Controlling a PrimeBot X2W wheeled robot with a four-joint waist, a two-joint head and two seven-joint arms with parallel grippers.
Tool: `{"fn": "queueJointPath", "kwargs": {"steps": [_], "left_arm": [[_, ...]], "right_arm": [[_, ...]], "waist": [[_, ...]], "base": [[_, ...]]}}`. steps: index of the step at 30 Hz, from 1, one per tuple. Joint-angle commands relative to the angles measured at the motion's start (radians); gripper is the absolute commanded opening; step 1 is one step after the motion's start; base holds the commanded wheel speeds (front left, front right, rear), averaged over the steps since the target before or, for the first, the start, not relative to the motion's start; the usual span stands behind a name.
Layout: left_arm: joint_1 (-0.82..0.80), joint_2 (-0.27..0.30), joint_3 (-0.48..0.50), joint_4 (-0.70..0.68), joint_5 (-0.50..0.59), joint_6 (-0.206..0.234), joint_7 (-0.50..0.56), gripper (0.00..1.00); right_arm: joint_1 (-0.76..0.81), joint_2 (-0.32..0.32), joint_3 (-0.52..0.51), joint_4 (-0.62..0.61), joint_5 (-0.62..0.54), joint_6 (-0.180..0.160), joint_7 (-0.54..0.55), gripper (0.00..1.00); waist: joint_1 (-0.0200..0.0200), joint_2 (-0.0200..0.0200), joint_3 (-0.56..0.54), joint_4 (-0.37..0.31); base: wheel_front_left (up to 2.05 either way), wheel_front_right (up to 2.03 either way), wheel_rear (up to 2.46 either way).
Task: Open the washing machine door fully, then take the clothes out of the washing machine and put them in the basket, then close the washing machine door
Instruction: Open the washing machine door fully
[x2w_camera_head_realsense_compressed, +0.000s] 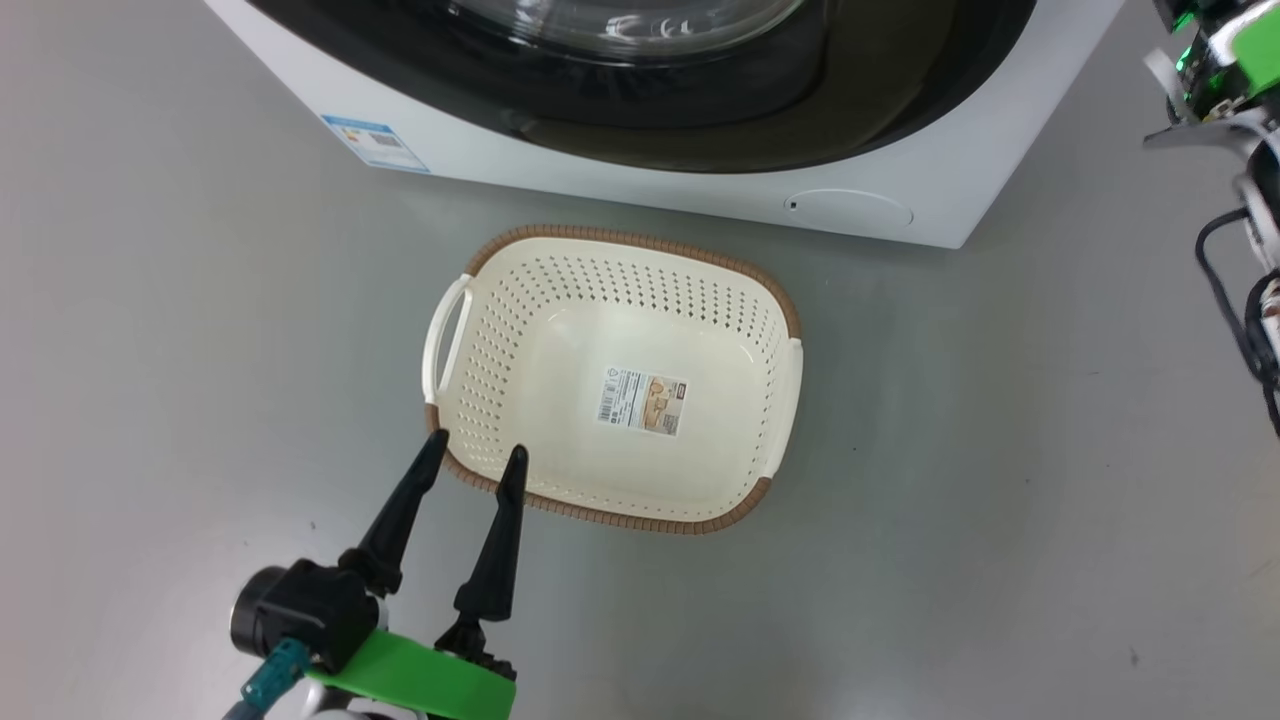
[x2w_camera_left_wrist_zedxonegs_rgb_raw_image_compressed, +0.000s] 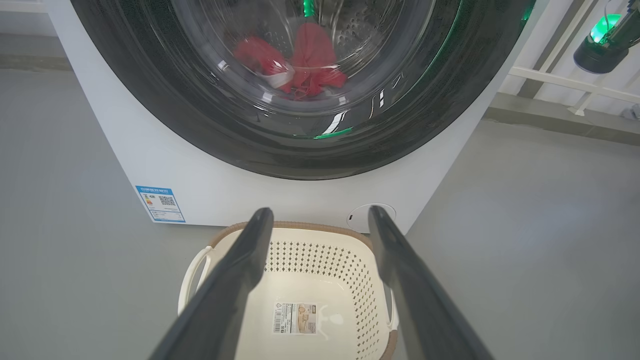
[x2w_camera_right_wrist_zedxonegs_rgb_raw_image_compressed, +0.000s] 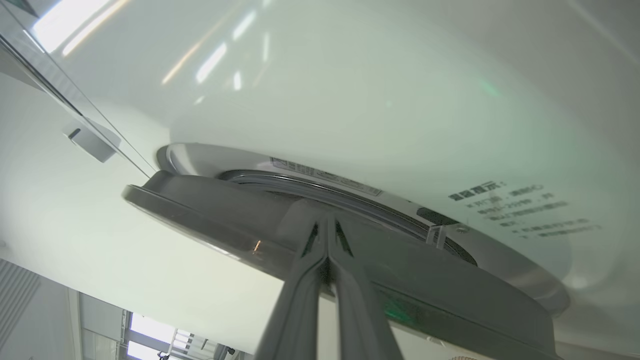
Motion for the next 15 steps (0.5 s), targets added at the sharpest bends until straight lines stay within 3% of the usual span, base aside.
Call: {"fn": "queueJointPath", "kwargs": {"steps": [1, 8, 15], "left_arm": [[-0.024, 0.012, 0.027, -0.026, -0.008, -0.006, -0.012, 1.00], [-0.041, 0.012, 0.012, -0.028, -0.024, -0.006, -0.012, 1.00], [-0.050, 0.012, 0.002, -0.030, -0.037, -0.002, -0.012, 1.00]], "right_arm": [[-0.021, 0.005, -0.006, -0.019, 0.020, 0.000, 0.028, 0.00], [-0.075, -0.003, -0.004, 0.045, 0.044, 0.000, 0.176, 0.00], [-0.118, 0.005, -0.001, 0.085, 0.036, 0.000, 0.250, 0.00]], "waist": [[-0.0001, 0.0000, 0.016, 0.009], [-0.0001, 0.0000, 0.041, 0.025], [-0.0001, 0.0000, 0.056, 0.037]], "base": [[0.00, 0.00, 0.00], [0.00, 0.00, 0.00], [0.00, 0.00, 0.00]]}}
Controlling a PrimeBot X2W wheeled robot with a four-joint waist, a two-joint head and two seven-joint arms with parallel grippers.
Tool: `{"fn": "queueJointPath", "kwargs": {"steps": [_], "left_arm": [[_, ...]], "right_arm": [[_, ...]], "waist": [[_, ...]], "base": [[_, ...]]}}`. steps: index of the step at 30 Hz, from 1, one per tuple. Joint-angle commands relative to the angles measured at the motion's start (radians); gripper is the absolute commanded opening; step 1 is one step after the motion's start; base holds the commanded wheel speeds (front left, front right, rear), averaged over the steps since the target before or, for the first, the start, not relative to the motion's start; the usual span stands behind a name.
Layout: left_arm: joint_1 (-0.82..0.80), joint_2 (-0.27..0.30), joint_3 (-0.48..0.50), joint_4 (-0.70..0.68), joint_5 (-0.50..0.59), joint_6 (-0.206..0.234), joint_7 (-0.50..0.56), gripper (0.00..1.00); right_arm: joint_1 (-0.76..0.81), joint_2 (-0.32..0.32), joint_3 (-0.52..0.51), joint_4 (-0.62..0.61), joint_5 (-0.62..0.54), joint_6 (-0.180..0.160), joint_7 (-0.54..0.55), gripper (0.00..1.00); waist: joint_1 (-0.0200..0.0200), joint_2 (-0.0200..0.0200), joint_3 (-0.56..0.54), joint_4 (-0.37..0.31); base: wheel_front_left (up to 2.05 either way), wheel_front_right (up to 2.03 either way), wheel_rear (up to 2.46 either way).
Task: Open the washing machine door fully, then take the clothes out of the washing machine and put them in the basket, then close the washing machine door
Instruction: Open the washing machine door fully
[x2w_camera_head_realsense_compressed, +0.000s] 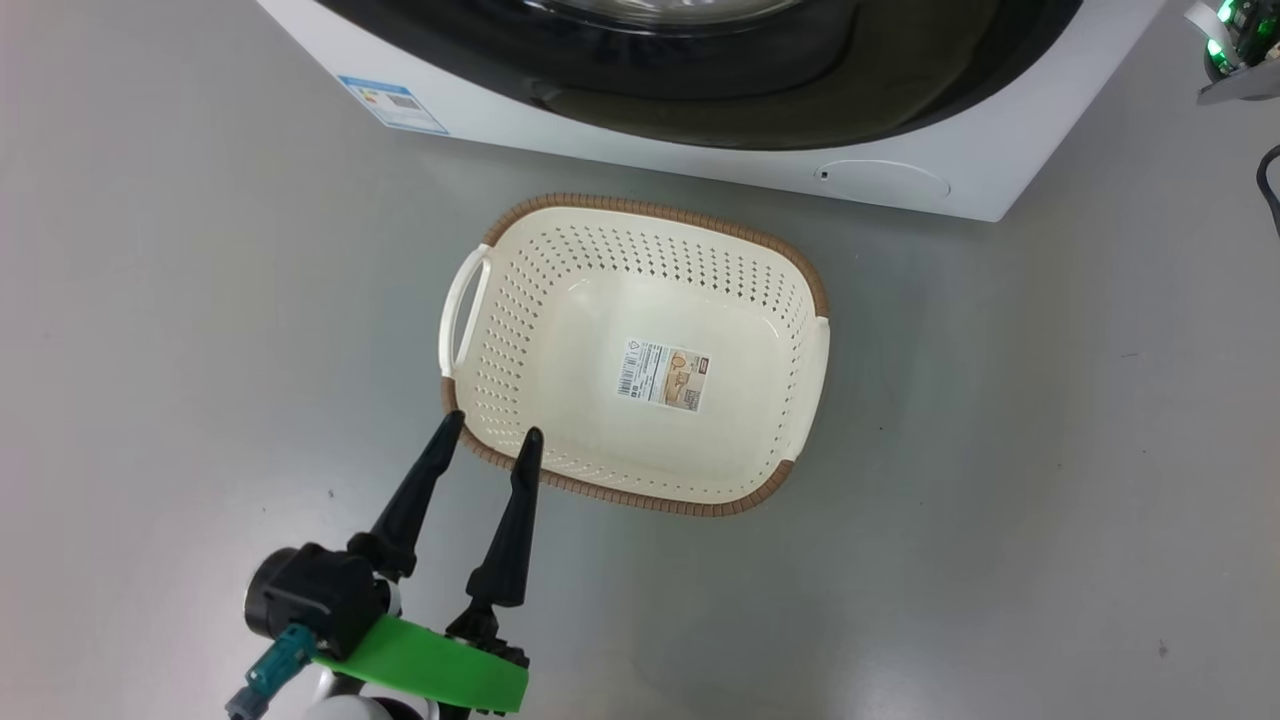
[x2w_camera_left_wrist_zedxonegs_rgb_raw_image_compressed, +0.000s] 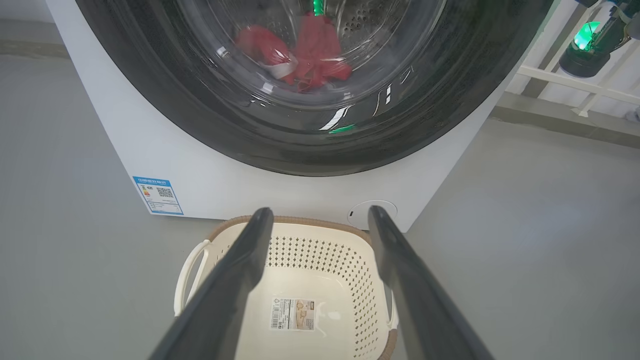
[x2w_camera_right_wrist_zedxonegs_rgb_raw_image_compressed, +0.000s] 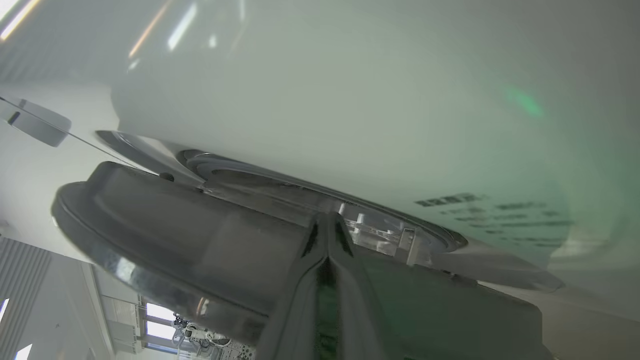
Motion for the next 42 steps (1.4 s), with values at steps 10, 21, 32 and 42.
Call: {"fn": "queueJointPath", "kwargs": {"steps": [10, 21, 32, 42], "left_arm": [[-0.012, 0.015, 0.029, -0.023, -0.019, 0.004, -0.012, 1.00], [0.004, 0.015, 0.036, -0.011, -0.004, 0.002, -0.012, 1.00], [0.031, 0.015, 0.038, -0.006, 0.014, 0.000, -0.012, 1.00], [0.059, 0.015, 0.041, -0.006, 0.030, -0.003, -0.012, 1.00]], "right_arm": [[0.031, 0.051, 0.003, -0.035, -0.008, 0.000, 0.074, 0.00], [0.129, 0.085, 0.010, -0.070, -0.049, 0.000, 0.099, 0.00], [0.218, 0.121, 0.022, -0.106, -0.060, 0.000, 0.127, 0.00], [0.291, 0.153, 0.026, -0.147, -0.062, 0.000, 0.173, 0.00]], "waist": [[0.0000, 0.0000, -0.025, -0.001], [0.0000, 0.0000, -0.092, -0.021], [0.0000, 0.0000, -0.152, -0.037], [0.0000, 0.0000, -0.191, -0.043]], "base": [[0.00, 0.00, 0.00], [0.00, 0.00, 0.00], [0.00, 0.00, 0.00], [0.00, 0.00, 0.00]]}}
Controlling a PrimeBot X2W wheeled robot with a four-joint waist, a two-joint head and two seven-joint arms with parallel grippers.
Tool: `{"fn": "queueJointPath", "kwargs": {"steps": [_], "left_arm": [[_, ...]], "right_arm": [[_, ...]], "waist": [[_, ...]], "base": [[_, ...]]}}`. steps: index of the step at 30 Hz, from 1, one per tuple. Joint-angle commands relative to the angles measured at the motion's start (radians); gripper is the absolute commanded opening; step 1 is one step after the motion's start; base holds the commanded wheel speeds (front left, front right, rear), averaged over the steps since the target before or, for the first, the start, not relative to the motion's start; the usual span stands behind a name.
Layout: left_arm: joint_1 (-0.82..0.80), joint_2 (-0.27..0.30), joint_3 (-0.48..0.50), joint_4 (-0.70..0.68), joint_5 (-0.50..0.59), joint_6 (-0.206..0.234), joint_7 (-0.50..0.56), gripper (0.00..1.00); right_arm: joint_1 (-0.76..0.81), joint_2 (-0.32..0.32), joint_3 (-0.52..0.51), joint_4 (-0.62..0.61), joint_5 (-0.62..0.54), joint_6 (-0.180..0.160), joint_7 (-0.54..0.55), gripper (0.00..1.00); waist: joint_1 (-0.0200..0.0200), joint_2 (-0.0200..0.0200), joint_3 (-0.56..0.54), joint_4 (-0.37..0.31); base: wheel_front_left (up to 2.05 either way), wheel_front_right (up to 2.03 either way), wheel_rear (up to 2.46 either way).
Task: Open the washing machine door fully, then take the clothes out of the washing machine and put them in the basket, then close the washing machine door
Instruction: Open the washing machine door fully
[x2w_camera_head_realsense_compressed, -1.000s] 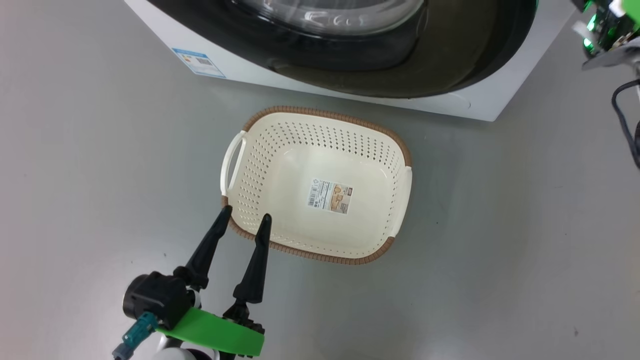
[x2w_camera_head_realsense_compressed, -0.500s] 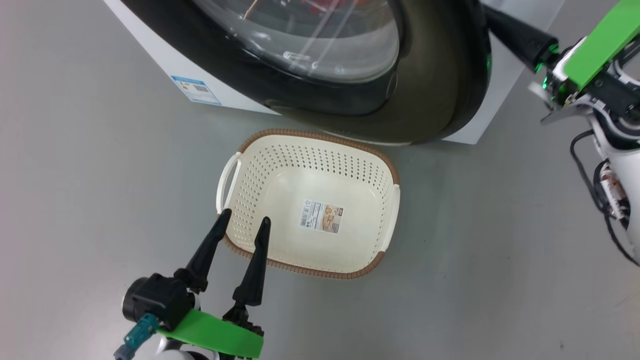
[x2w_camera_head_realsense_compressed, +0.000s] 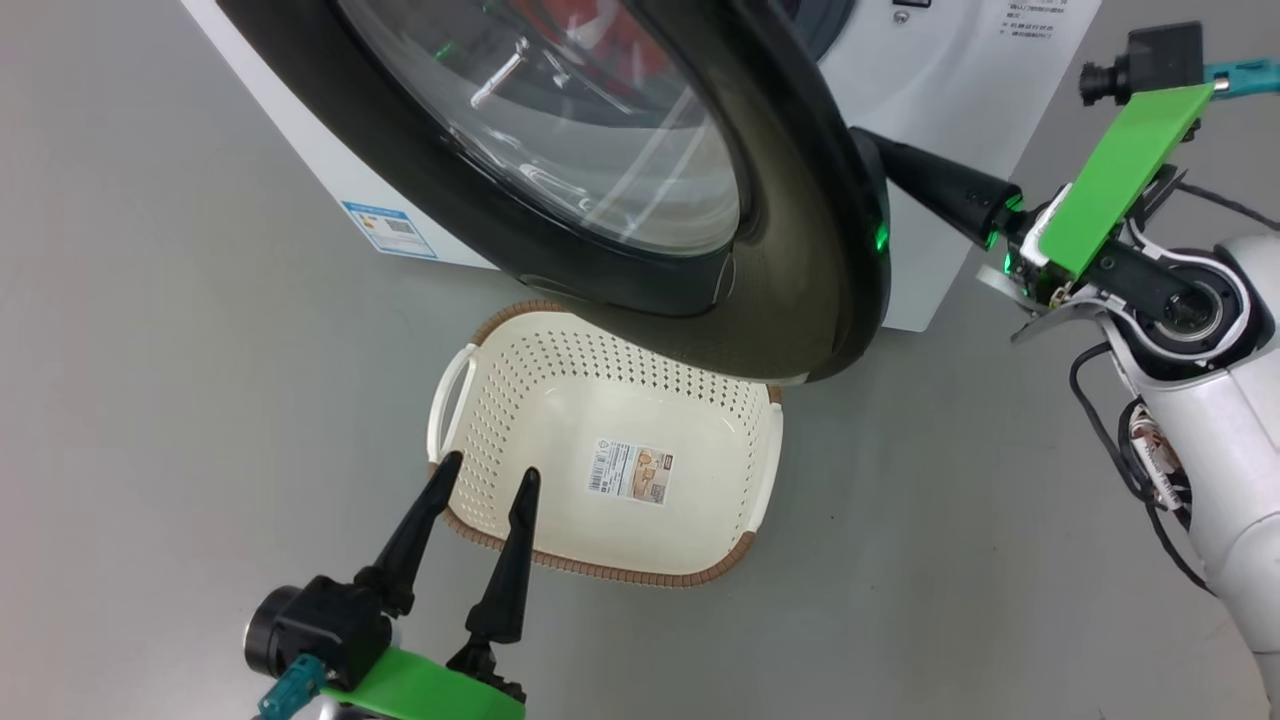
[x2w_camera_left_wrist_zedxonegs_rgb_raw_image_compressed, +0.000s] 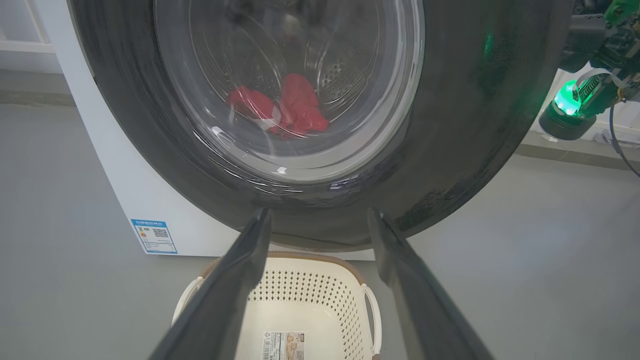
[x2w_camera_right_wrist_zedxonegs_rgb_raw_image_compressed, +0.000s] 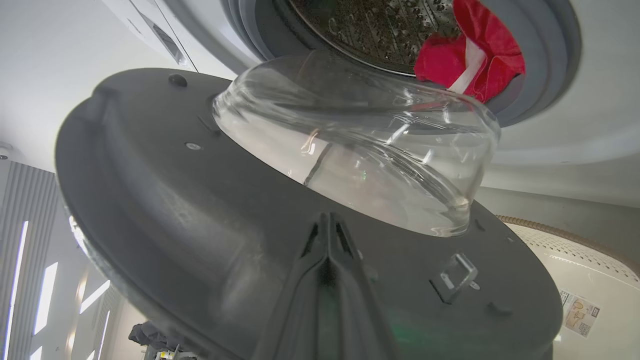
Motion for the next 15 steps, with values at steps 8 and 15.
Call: {"fn": "queueJointPath", "kwargs": {"steps": [8, 15], "left_arm": [[0.015, 0.014, 0.031, -0.026, 0.005, -0.006, -0.012, 1.00], [0.018, 0.014, 0.036, -0.027, 0.004, -0.006, -0.012, 1.00]], "right_arm": [[0.032, 0.029, 0.001, -0.032, -0.030, 0.008, -0.008, 0.00], [0.035, 0.022, -0.020, -0.019, -0.050, 0.008, -0.044, 0.00]], "waist": [[0.0000, 0.0000, -0.009, 0.005], [0.0000, 0.0000, -0.013, 0.007]], "base": [[0.00, 0.00, 0.00], [0.00, 0.00, 0.00]]}}
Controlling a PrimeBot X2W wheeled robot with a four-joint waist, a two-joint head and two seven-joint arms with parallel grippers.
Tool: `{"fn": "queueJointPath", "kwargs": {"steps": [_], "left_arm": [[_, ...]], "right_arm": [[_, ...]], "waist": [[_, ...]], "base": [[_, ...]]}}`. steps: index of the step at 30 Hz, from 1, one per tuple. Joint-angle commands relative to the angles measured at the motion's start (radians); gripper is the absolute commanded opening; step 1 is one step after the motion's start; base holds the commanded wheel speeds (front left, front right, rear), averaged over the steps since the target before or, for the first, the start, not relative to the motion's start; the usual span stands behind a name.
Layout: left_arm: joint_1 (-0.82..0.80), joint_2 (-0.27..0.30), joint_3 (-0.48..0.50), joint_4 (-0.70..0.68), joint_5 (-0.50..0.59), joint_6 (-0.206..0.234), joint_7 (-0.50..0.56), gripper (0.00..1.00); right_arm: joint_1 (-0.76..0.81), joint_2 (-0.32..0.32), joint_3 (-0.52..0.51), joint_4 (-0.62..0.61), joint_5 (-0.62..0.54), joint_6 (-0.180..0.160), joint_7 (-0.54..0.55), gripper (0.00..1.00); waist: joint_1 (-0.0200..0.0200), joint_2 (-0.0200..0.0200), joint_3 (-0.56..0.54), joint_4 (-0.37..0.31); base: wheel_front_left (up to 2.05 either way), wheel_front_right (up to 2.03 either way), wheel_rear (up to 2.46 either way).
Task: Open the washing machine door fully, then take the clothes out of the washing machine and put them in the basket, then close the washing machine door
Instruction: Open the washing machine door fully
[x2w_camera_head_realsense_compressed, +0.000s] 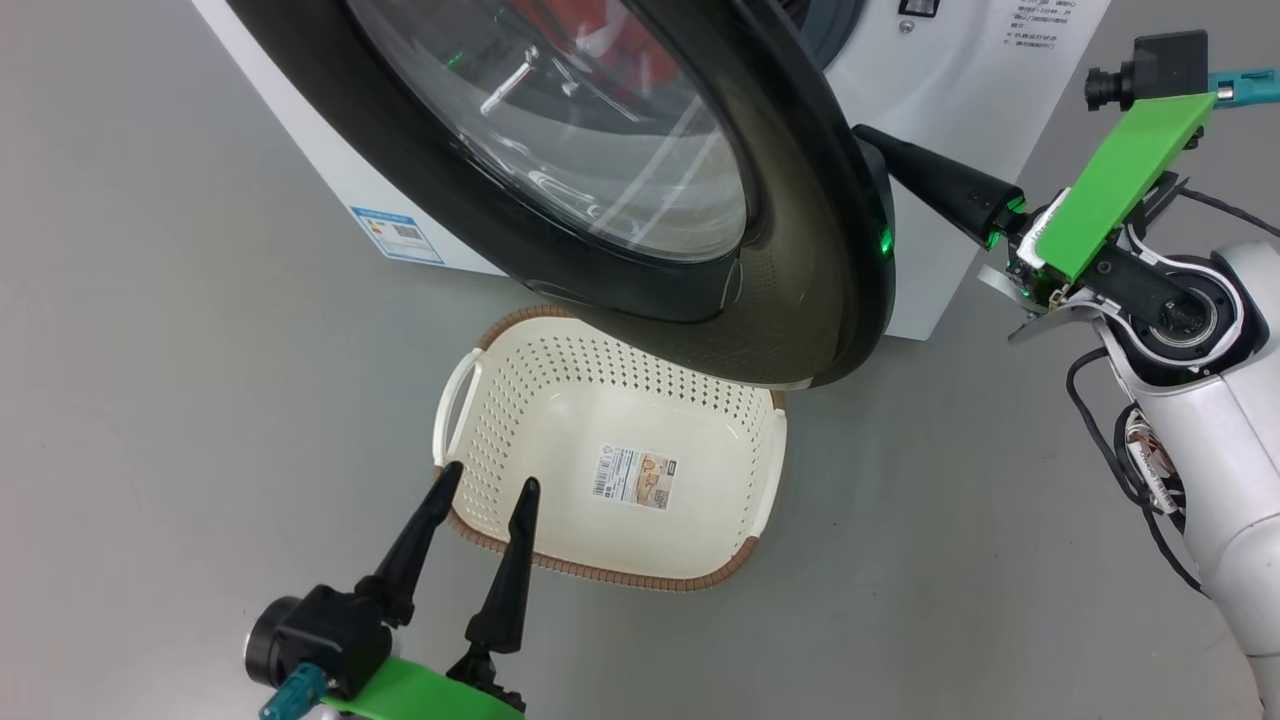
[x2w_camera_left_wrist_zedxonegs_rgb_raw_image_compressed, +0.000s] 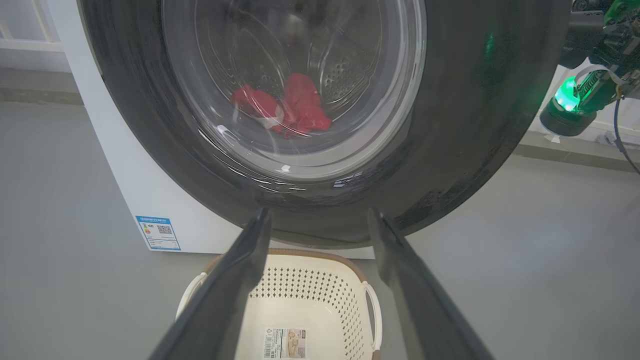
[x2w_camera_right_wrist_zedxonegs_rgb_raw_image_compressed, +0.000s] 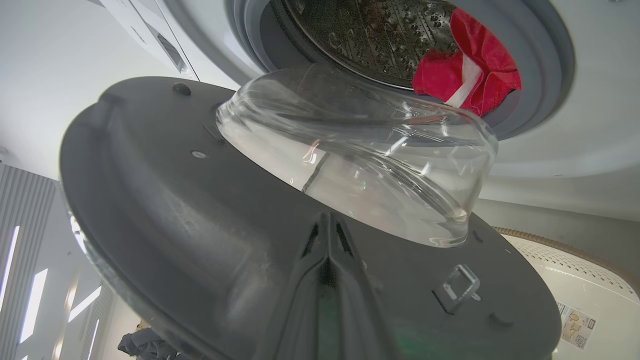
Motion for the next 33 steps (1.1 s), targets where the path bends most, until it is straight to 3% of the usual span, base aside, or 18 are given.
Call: {"fn": "queueJointPath", "kwargs": {"steps": [1, 3, 5, 6, 7, 8, 33], "left_arm": [[0.004, 0.014, 0.037, -0.026, 0.004, -0.006, -0.012, 1.00], [0.005, 0.014, 0.039, -0.026, 0.004, -0.006, -0.012, 1.00], [0.007, 0.014, 0.041, -0.024, 0.005, -0.006, -0.012, 1.00], [0.007, 0.014, 0.043, -0.022, 0.006, -0.006, -0.012, 1.00], [0.007, 0.014, 0.046, -0.021, 0.006, -0.006, -0.012, 1.00], [0.008, 0.014, 0.050, -0.019, 0.006, -0.006, -0.012, 1.00], [0.055, 0.014, 0.106, 0.009, 0.033, -0.007, -0.012, 1.00]], "right_arm": [[0.025, 0.010, -0.004, -0.021, -0.015, 0.008, -0.013, 0.00], [0.032, 0.007, -0.011, -0.019, -0.019, 0.008, -0.026, 0.05], [0.042, 0.003, -0.018, -0.018, -0.022, 0.008, -0.037, 0.26], [0.048, 0.001, -0.021, -0.017, -0.024, 0.008, -0.044, 0.48], [0.055, -0.001, -0.021, -0.017, -0.026, 0.008, -0.049, 0.93], [0.063, -0.002, -0.021, -0.018, -0.028, 0.008, -0.052, 1.00], [0.356, -0.014, -0.038, -0.006, -0.026, 0.008, -0.146, 1.00]], "waist": [[0.0000, 0.0000, -0.003, -0.002], [0.0000, 0.0000, -0.006, -0.004], [0.0000, 0.0000, -0.011, -0.007], [0.0000, 0.0000, -0.012, -0.009], [0.0000, 0.0000, -0.015, -0.012], [0.0000, 0.0000, -0.018, -0.016], [0.0000, 0.0000, -0.102, -0.121]], "base": [[0.00, 0.00, 0.00], [0.00, 0.00, 0.00], [0.00, 0.00, 0.00], [0.00, 0.00, 0.00], [0.00, 0.00, 0.00], [0.00, 0.00, 0.00], [0.00, 0.00, 0.00]]}}
